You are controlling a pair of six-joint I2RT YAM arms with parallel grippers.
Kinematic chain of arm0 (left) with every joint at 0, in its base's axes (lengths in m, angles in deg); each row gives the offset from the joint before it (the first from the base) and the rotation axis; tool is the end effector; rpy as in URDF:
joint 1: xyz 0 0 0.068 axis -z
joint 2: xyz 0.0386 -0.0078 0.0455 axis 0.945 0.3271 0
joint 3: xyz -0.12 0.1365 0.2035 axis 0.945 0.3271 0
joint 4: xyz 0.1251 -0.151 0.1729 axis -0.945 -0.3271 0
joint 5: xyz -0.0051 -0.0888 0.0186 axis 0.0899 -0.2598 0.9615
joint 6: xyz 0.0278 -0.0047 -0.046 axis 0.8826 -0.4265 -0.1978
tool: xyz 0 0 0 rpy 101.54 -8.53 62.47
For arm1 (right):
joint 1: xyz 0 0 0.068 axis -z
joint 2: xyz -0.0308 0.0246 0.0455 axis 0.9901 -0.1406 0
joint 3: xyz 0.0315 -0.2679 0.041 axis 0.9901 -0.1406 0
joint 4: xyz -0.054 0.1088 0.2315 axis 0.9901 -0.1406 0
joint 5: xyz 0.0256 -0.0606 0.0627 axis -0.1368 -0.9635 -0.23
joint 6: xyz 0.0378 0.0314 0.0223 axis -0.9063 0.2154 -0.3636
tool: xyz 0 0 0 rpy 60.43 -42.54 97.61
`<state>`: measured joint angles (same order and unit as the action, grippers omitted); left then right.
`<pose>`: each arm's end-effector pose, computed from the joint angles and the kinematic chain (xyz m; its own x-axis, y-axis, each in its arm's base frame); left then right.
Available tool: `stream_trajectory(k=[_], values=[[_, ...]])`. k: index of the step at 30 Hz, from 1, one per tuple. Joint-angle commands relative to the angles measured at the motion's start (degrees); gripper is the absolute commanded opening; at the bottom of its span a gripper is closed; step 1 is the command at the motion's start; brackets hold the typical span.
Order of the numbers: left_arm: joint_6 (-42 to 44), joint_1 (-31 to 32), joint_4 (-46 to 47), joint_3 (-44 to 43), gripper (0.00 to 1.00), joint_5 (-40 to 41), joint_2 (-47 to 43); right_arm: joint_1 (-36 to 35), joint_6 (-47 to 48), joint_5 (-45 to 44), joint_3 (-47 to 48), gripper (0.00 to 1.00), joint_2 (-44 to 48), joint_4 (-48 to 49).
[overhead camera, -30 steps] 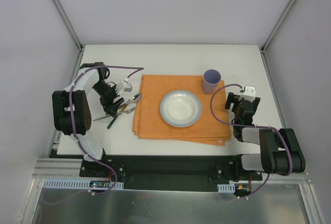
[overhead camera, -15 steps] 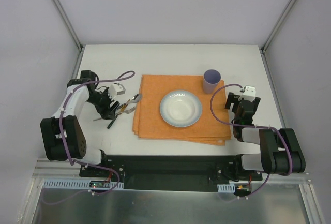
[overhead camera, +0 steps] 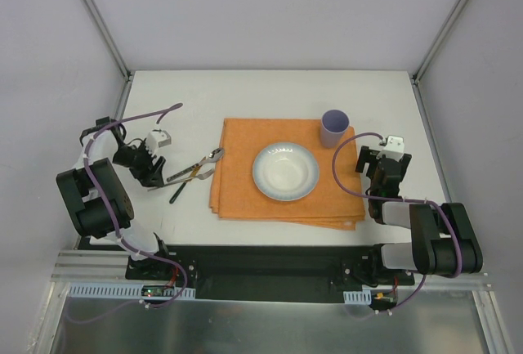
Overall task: Set the dinner table for one person
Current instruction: Pick up the spoon from the center of the board.
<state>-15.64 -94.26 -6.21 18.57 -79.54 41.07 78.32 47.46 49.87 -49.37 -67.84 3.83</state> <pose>0.2684 0.0935 0.2045 -0.5175 0.6186 -0.5913 0.7866 0.6159 -0.0441 0.2261 0.0031 0.1566 -0.2335 -0.2646 -0.9357 0.1925 0.9306 -0.3112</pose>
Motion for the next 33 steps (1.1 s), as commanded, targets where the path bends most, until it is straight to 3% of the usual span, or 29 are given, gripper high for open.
stream_trajectory(k=[1, 8, 23, 25, 33], values=[[6.8, -0.1, 0.3, 0.4, 0.68, -7.2, -0.3, 0.0, -0.1, -0.7, 0.2, 0.96, 0.8, 3.5], [14.6, 0.1, 0.7, 5.4, 0.73, -5.2, 1.3, 0.0, -0.1, -0.9, 0.2, 0.96, 0.7, 3.5], [19.5, 5.0, 0.7, 10.1, 0.73, -8.7, 2.0, -0.1, -0.1, -0.8, 0.2, 0.96, 0.7, 3.5], [19.5, 5.2, 0.6, 9.3, 0.69, -8.7, 2.8, 0.0, -0.1, -0.7, 0.2, 0.96, 0.8, 3.5], [19.1, 9.1, -1.1, 7.5, 0.82, -7.8, 3.3, 0.0, 0.0, -0.7, 0.2, 0.96, 0.7, 3.5]])
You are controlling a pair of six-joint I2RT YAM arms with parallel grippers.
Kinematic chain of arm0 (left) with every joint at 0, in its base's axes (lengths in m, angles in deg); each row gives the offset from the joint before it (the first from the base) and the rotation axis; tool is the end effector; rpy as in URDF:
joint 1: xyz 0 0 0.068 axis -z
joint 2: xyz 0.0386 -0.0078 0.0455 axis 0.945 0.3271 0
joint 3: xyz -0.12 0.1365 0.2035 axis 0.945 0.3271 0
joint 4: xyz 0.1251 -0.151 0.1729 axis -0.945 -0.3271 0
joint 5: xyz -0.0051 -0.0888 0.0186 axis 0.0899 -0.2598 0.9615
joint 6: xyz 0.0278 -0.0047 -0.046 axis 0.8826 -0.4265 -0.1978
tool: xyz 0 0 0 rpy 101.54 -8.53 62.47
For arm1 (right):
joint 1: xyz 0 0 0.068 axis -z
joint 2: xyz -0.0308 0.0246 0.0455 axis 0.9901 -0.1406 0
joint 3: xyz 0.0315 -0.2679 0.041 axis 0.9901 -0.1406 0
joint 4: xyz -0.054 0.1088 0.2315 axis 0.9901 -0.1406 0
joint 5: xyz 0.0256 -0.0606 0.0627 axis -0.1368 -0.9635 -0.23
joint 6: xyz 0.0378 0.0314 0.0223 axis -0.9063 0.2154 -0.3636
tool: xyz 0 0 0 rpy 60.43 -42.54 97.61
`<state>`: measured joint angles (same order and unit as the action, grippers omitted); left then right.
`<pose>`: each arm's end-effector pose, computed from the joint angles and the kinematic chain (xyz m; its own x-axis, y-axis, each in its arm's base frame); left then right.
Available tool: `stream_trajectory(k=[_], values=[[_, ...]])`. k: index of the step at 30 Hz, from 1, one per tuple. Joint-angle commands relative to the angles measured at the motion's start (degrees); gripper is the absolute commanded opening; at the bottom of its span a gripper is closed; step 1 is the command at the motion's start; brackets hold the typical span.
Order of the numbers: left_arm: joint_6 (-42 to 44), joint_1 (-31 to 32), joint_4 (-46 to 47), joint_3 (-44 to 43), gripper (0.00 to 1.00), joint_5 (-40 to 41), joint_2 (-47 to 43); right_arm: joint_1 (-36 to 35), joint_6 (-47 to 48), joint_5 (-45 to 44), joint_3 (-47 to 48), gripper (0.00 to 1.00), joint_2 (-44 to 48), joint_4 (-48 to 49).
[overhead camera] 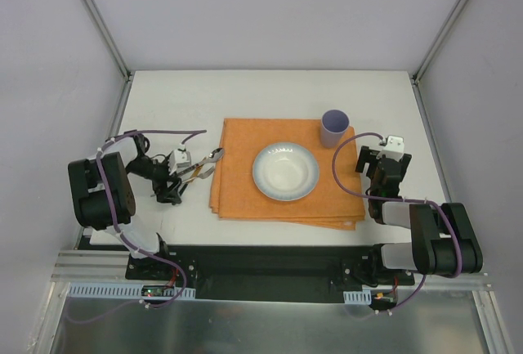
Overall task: Set the dinner table for one person
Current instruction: Pick up the spoon from the center of the board.
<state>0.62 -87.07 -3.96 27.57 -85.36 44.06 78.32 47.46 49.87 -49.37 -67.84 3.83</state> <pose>0.2561 0.0498 0.1563 -0.2579 0.7061 -0.6595 0.9521 0.3019 -0.0490 0.2261 0.0031 0.1566 -0.2335 -0.2646 -0.9357 0.1925 0.9306 -0.3112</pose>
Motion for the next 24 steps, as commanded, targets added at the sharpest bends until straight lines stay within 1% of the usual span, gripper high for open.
stream_trajectory(k=[1, 5, 6, 8, 14, 19, 21, 24], values=[[3.0, 2.4, -3.6, -2.0, 0.84, -1.9, 0.1, 0.0, -0.1, -0.8, 0.2, 0.96, 0.7, 3.5], [3.7, 3.1, -5.1, -4.0, 0.94, 0.0, 1.5, 0.0, -0.1, -0.8, 0.2, 0.96, 0.7, 3.4], [4.3, 3.2, -5.3, -4.3, 0.95, 0.4, 1.9, 0.0, -0.1, -0.8, 0.2, 0.96, 0.7, 3.5], [5.1, 3.2, -5.4, -5.0, 0.99, 2.2, 3.5, 0.0, -0.1, -0.8, 0.2, 0.96, 0.7, 3.5], [1.2, 4.8, -6.1, -9.7, 0.99, 4.7, 7.9, 0.0, -0.1, -0.8, 0.2, 0.96, 0.7, 3.5], [-2.1, 8.5, -6.2, -11.9, 0.99, 8.6, 10.8, 0.0, -0.1, -0.7, 0.2, 0.96, 0.7, 3.5], [-4.0, 9.0, -5.7, -12.2, 0.99, 9.5, 11.2, 0.0, -0.1, -0.8, 0.2, 0.96, 0.7, 3.4], [-4.9, 9.5, -5.7, -12.9, 0.99, 8.8, 9.9, 0.0, -0.1, -0.8, 0.2, 0.96, 0.7, 3.5]])
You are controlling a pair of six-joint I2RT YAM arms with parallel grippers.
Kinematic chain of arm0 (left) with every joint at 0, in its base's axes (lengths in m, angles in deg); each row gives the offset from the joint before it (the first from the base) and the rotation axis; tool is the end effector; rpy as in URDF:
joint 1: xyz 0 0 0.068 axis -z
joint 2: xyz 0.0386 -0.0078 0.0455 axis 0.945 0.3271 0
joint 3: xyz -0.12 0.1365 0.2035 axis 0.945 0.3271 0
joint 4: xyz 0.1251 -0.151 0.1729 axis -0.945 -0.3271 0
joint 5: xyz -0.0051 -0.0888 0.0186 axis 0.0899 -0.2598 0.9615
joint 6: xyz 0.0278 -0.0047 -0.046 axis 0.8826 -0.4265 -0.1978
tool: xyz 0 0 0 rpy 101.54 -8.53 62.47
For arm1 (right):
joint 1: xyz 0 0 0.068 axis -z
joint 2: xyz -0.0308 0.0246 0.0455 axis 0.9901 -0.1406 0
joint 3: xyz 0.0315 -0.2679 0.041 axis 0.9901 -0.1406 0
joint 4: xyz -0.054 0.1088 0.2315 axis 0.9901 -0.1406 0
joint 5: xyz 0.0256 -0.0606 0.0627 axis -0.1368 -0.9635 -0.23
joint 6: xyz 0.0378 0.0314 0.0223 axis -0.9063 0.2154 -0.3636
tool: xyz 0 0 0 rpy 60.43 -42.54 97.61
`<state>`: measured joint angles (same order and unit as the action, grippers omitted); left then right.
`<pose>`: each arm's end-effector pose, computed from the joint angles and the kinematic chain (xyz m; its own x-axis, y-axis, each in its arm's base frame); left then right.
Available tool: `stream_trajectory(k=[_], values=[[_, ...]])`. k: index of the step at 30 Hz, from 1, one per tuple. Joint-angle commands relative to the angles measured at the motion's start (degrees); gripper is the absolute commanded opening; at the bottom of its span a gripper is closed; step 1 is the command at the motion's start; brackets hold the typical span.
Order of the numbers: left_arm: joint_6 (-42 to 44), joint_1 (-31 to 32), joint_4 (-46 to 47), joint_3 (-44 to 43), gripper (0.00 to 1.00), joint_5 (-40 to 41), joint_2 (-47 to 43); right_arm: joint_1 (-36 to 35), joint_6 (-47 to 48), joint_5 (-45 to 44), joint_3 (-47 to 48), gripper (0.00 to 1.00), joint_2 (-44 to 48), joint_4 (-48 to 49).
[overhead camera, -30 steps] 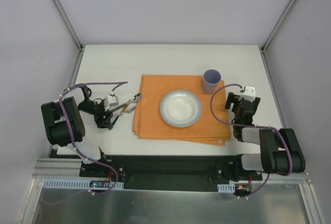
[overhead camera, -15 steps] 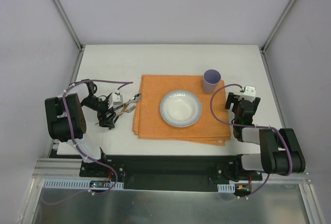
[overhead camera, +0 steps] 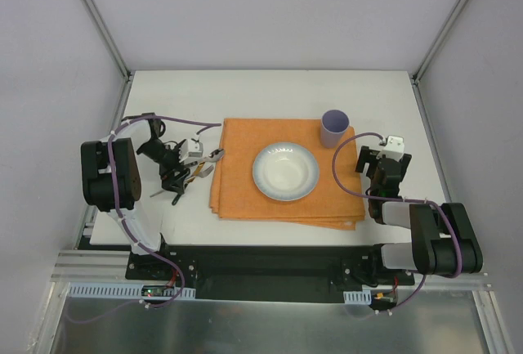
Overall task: Set the dinner table for one person
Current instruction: Pick up the spoon from the center of the board.
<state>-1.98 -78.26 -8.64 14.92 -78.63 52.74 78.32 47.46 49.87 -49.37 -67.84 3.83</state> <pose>0.3058 0.0192 0.1633 -0.2050 0.8005 -0.5632 0.9779 0.1913 -0.0840 0.2261 0.0031 0.1566 -0.2335 -0.2646 -0.9357 0.1925 0.9306 -0.3112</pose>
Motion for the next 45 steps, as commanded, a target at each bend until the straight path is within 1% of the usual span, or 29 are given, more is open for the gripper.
stream_trajectory(k=[1, 5, 8, 12, 15, 20, 25, 30, 31, 32, 38, 39, 40, 42, 43, 45], values=[[-2.4, 0.7, -1.3, -0.3, 0.99, 1.8, 0.1, 0.0, -0.1, -0.8, 0.2, 0.96, 0.7, 3.5], [-2.5, 0.8, -1.6, -1.3, 0.99, 2.1, -1.6, 0.0, -0.1, -0.7, 0.1, 0.96, 0.7, 3.5], [-3.6, 0.9, -2.2, -3.5, 0.99, 2.7, -1.3, 0.0, -0.1, -0.8, 0.2, 0.96, 0.7, 3.5], [-5.2, 1.3, -2.8, -8.7, 0.99, 3.5, -0.8, 0.0, -0.1, -0.8, 0.2, 0.96, 0.7, 3.5], [-3.9, 1.9, -2.8, -10.0, 0.99, 6.0, -0.1, 0.0, 0.0, -0.8, 0.2, 0.96, 0.7, 3.5], [-3.2, 2.0, -2.1, -9.8, 0.99, 8.1, 3.0, 0.0, -0.1, -0.7, 0.2, 0.96, 0.7, 3.5], [-1.2, 2.0, 0.4, -5.8, 0.99, 9.9, 3.6, 0.0, -0.1, -0.8, 0.2, 0.96, 0.7, 3.5], [-2.0, 2.1, 0.7, -7.6, 0.89, 9.8, 6.0, 0.0, -0.1, -0.8, 0.1, 0.96, 0.8, 3.5], [-2.2, 2.2, 0.7, -7.8, 0.85, 10.6, 6.5, 0.0, -0.1, -0.9, 0.3, 0.96, 0.7, 3.5], [-1.9, 2.3, 0.8, -7.8, 0.75, 11.2, 7.0, 0.1, -0.1, -0.8, 0.2, 0.96, 0.7, 3.5], [-4.1, 2.8, 1.2, -9.5, 0.69, 14.0, 9.8, 0.0, -0.1, -0.8, 0.2, 0.96, 0.7, 3.5], [-4.8, 3.2, 1.2, -10.1, 0.64, 14.1, 10.9, -0.1, -0.1, -0.8, 0.2, 0.96, 0.7, 3.5], [-5.8, 3.3, 1.2, -10.6, 0.61, 14.1, 11.2, 0.0, -0.1, -0.8, 0.2, 0.96, 0.7, 3.5], [-6.4, 3.6, 1.3, -11.5, 0.49, 14.5, 11.8, 0.0, -0.1, -0.8, 0.2, 0.96, 0.7, 3.5], [-6.9, 3.6, 1.3, -11.8, 0.39, 14.6, 12.0, 0.0, -0.1, -0.8, 0.2, 0.96, 0.7, 3.5], [-7.0, 3.8, 1.4, -11.8, 0.31, 15.1, 12.0, 0.0, -0.1, -0.7, 0.2, 0.96, 0.7, 3.5]])
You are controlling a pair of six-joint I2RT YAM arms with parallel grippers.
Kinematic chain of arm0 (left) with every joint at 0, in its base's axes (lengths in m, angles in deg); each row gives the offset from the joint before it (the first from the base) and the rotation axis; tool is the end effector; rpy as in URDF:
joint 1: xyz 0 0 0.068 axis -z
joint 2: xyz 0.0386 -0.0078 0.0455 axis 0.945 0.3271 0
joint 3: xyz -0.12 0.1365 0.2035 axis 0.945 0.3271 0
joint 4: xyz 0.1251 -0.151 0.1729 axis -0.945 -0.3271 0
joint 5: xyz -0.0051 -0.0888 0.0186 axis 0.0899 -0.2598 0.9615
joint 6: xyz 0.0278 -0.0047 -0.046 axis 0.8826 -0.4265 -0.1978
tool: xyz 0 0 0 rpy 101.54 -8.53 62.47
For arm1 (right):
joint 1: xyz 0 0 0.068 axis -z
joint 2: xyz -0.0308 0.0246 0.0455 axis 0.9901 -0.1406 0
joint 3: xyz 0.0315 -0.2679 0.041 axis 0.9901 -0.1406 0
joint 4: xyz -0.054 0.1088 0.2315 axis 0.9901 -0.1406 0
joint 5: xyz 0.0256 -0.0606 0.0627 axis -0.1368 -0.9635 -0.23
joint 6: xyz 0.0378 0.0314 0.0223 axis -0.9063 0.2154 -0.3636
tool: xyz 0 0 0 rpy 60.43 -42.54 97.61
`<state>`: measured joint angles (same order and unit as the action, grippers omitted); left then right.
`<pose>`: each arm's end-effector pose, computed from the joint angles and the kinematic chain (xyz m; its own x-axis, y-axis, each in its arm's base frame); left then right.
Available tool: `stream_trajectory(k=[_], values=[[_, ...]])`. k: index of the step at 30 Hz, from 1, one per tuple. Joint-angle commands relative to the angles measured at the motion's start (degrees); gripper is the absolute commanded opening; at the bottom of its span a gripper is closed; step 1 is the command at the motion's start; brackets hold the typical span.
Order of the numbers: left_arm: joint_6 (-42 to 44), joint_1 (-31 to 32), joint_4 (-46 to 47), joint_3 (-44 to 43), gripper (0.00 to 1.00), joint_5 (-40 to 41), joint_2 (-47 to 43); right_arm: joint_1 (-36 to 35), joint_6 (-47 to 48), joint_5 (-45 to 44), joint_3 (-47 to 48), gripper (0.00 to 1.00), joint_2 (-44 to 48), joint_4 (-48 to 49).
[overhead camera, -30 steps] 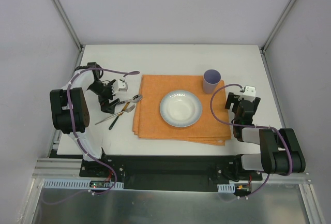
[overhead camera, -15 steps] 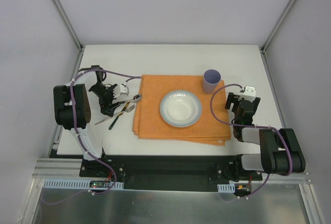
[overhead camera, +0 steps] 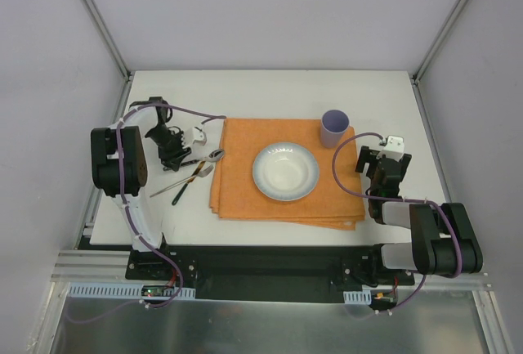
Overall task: Set the dinner table for one person
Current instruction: Pick up the spoon from the center of the board.
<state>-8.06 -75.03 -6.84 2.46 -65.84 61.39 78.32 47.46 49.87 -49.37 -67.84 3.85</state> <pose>0.3605 0.0128 0.1632 -0.2272 0.8983 -0.3760 0.9705 0.2409 -0.0108 0.2261 0.0031 0.1567 -0.2331 -0.2646 -0.9358 0.1926 0.9306 -0.3111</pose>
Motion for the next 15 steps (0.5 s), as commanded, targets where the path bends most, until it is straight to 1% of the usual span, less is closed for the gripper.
stream_trajectory(k=[1, 2, 4, 5, 11, 15], values=[[-1.2, 0.7, -0.2, 0.7, 0.26, 2.5, 3.3, 0.0, -0.1, -0.8, 0.2, 0.96, 0.7, 3.4], [-1.4, 0.8, -0.1, 0.8, 0.23, 2.6, 3.3, 0.0, -0.1, -0.8, 0.2, 0.96, 0.7, 3.4], [-2.4, 0.9, 0.7, 1.1, 0.11, 2.8, 3.0, -0.1, -0.1, -0.8, 0.2, 0.96, 0.7, 3.4], [-2.7, 0.9, 1.2, 1.6, 0.00, 2.9, 2.9, 0.0, -0.1, -0.9, 0.2, 0.96, 0.7, 3.4], [-6.5, 0.9, 5.3, 4.1, 0.00, 2.2, -1.1, 0.0, -0.1, -0.8, 0.2, 0.96, 0.7, 3.4], [-11.1, 0.9, 5.4, 1.3, 0.00, 0.0, -3.9, -0.1, 0.0, -0.8, 0.2, 0.96, 0.7, 3.4]])
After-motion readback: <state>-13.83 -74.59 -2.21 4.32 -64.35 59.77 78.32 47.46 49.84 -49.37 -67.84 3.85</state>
